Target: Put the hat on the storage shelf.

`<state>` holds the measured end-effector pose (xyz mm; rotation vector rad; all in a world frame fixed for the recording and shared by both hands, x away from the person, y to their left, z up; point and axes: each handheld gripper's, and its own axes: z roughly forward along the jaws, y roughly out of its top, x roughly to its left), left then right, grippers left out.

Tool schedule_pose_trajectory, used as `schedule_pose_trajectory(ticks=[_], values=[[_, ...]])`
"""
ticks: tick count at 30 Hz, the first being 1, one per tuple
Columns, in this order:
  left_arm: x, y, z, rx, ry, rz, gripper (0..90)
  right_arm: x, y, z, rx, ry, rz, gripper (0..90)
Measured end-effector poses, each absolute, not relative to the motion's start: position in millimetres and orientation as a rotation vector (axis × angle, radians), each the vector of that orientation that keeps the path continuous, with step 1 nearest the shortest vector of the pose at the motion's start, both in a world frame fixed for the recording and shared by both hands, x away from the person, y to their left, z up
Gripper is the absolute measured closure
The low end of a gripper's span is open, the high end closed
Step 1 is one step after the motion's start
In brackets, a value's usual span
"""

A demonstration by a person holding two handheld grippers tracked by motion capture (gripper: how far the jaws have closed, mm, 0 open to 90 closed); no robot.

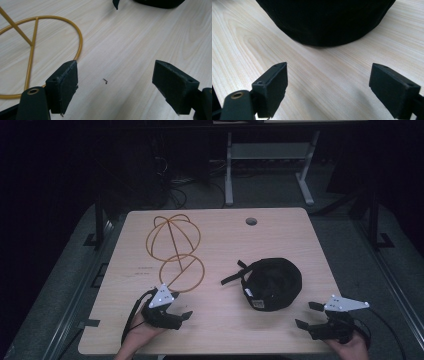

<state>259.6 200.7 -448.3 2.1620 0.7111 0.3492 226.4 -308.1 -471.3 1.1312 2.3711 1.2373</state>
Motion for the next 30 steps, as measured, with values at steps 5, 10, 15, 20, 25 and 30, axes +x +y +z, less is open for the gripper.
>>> schedule_pose_trajectory(ticks=[5, 10, 15, 20, 25, 30], values=[[259, 199, -449, 2.168, 0.698, 0.329, 20.5, 227, -308, -471, 1.126, 2.375, 1.239, 14.9], [257, 195, -447, 2.152, 0.69, 0.321, 20.6, 226, -309, -471, 1.141, 2.363, 1.241, 14.9], [258, 191, -444, 2.164, 0.673, 0.332, 20.6, 226, -309, -469, 1.147, 2.354, 1.26, 14.9], [259, 178, -437, 2.17, 0.634, 0.31, 20.5, 226, -310, -468, 1.142, 2.351, 1.279, 14.9], [260, 162, -431, 2.186, 0.586, 0.287, 20.6, 226, -311, -467, 1.146, 2.347, 1.288, 14.9], [260, 152, -423, 2.2, 0.54, 0.276, 20.6, 227, -312, -467, 1.157, 2.342, 1.292, 14.9]])
